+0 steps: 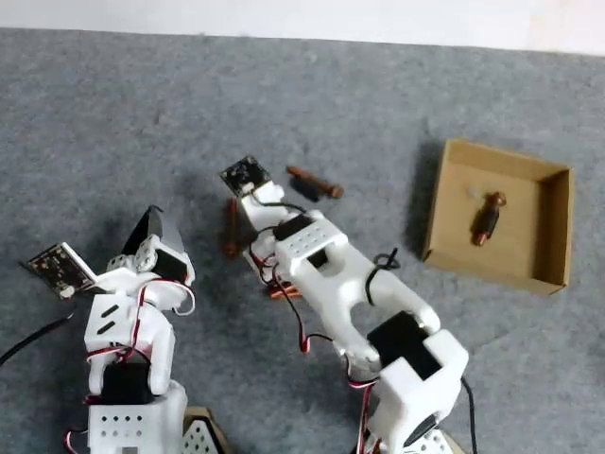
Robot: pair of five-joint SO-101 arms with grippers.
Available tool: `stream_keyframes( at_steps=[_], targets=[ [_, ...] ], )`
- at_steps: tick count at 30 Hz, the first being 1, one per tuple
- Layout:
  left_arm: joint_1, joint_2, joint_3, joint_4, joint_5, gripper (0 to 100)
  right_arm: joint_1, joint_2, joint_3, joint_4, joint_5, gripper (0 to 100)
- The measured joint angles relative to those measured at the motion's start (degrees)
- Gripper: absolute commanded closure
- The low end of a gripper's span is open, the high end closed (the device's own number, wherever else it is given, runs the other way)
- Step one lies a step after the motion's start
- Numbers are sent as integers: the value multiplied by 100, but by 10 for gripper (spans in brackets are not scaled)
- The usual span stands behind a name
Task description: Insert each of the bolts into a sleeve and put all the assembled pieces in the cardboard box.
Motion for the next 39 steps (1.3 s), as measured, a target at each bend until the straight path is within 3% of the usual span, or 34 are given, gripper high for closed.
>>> stream_keyframes(
  at_steps=[10, 23, 39],
  targets=[
    [0, 0, 0, 0, 0, 986, 141, -686, 325, 26, 0, 995],
    [0, 0, 0, 0, 0, 986, 1064, -5187, 4149, -1846, 0, 995],
    [-193, 0, -9, 0, 0, 987, 2013, -8870, 6620, -1969, 0, 995]
  ],
)
